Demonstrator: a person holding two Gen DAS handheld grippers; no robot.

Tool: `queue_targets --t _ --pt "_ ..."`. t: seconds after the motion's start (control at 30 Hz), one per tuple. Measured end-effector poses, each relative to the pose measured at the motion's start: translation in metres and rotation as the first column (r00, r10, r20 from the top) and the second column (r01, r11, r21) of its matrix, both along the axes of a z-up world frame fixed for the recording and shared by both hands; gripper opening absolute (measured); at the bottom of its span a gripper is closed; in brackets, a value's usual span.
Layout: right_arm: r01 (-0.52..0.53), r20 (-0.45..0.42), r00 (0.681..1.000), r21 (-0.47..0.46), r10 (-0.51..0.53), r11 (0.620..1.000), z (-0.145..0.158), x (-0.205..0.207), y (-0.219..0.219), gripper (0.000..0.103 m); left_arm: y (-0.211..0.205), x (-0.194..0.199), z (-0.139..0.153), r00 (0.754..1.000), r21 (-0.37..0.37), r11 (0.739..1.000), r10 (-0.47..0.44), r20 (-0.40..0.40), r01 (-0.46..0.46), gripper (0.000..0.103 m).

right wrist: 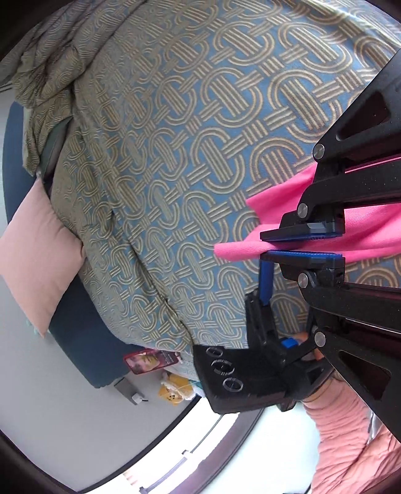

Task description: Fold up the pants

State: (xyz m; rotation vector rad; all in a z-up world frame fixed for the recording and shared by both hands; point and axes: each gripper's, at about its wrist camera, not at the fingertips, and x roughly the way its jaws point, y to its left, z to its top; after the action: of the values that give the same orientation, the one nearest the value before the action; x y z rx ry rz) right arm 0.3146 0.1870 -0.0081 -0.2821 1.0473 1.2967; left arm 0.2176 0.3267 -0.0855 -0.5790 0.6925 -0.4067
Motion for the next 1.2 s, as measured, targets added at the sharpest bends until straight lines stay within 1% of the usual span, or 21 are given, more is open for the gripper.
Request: queue_targets --t 0.03,0.2,0.27,0.33,0.4,0.43,0.47,0.53,0.6,0.63,0.67,0.7,0.73,0.77,0.8,0.83,0.9,0.93,1.03,1.13,1.2 --pt "0.003 0.005 1.000 0.000 -0.003 1.000 0.002 0.000 0.001 0.005 0.001 -0.002 0.001 1.000 -0.002 1.000 0.004 0.007 -0.004 0.001" --pt "0.006 0.034 0.999 -0.015 -0.006 1.000 0.004 0.003 0.010 0.005 0.002 -0.024 0.029 0.992 0.036 0.999 0.036 0.124 -0.040 0.000" --pt "0.019 0.056 0.998 -0.034 -0.017 0.999 -0.001 0.005 0.014 0.005 0.002 -0.030 0.036 0.989 0.068 0.997 0.037 0.145 -0.047 0.000" --pt "0.050 0.094 0.995 -0.075 -0.043 0.996 -0.008 0.008 0.019 0.008 0.003 -0.027 0.031 0.993 0.073 0.996 0.035 0.111 -0.044 0.000" --pt "0.088 0.101 0.992 -0.127 -0.075 0.988 -0.017 0.015 0.019 0.013 0.003 -0.016 0.014 0.999 0.081 0.996 0.041 0.026 -0.043 0.002" --pt "0.099 0.092 0.992 -0.147 -0.086 0.984 -0.021 0.017 0.016 0.014 0.001 -0.009 0.006 0.999 0.094 0.995 0.034 -0.023 -0.032 0.010" --pt "0.104 0.086 0.992 -0.168 -0.091 0.980 -0.024 0.017 0.010 0.014 -0.002 -0.003 -0.002 0.997 0.119 0.992 0.039 -0.074 -0.030 0.025" --pt "0.097 0.094 0.992 -0.205 -0.079 0.974 -0.028 0.012 -0.007 0.015 -0.008 0.009 -0.012 0.987 0.162 0.987 0.048 -0.154 -0.023 0.038" --pt "0.101 0.118 0.990 -0.247 -0.073 0.964 -0.031 0.004 -0.033 0.018 -0.008 0.007 -0.006 0.991 0.146 0.988 0.059 -0.124 -0.040 0.050" --pt "0.117 0.125 0.988 -0.263 -0.086 0.958 -0.032 -0.002 -0.052 0.021 -0.007 0.007 -0.005 0.991 0.135 0.989 0.075 -0.113 -0.059 0.069" --pt "0.134 0.121 0.987 -0.275 -0.104 0.952 -0.033 -0.008 -0.074 0.023 -0.006 0.007 -0.004 0.989 0.134 0.987 0.108 -0.105 -0.093 0.080" --pt "0.153 0.113 0.986 -0.287 -0.125 0.946 -0.035 -0.013 -0.097 0.025 -0.004 0.009 -0.004 0.984 0.135 0.983 0.141 -0.108 -0.126 0.079" --pt "0.181 0.111 0.982 -0.298 -0.154 0.937 -0.036 -0.017 -0.118 0.026 -0.003 0.012 -0.006 0.980 0.133 0.982 0.150 -0.127 -0.133 0.073" --pt "0.227 0.112 0.973 -0.308 -0.201 0.924 -0.038 -0.022 -0.144 0.026 -0.002 0.014 -0.007 0.976 0.133 0.980 0.164 -0.141 -0.145 0.035" --pt "0.277 0.109 0.961 -0.315 -0.255 0.908 -0.039 -0.026 -0.168 0.026 0.000 0.014 -0.007 0.971 0.137 0.978 0.178 -0.159 -0.157 0.010" --pt "0.335 0.099 0.942 -0.315 -0.321 0.888 -0.039 -0.032 -0.196 0.026 0.001 0.013 -0.006 0.965 0.130 0.977 0.193 -0.177 -0.172 0.005" --pt "0.451 0.061 0.889 -0.291 -0.454 0.844 -0.037 -0.049 -0.257 0.027 -0.002 0.002 0.005 0.967 0.097 0.975 0.214 -0.138 -0.202 0.003" --pt "0.508 0.054 0.855 -0.278 -0.515 0.815 -0.036 -0.060 -0.287 0.027 -0.006 -0.004 0.011 0.968 0.109 0.972 0.221 -0.123 -0.208 0.003" --pt "0.677 0.077 0.725 -0.258 -0.684 0.689 -0.032 -0.103 -0.375 0.027 -0.020 -0.016 0.037 0.967 0.172 0.959 0.241 -0.087 -0.224 0.003" --pt "0.787 0.094 0.598 -0.257 -0.796 0.561 -0.030 -0.150 -0.442 0.027 -0.025 -0.016 0.071 0.957 0.222 0.936 0.288 -0.038 -0.273 0.003" --pt "0.826 0.120 0.547 -0.241 -0.829 0.510 -0.027 -0.180 -0.469 0.028 -0.027 -0.007 0.090 0.945 0.271 0.910 0.328 -0.011 -0.313 0.003"
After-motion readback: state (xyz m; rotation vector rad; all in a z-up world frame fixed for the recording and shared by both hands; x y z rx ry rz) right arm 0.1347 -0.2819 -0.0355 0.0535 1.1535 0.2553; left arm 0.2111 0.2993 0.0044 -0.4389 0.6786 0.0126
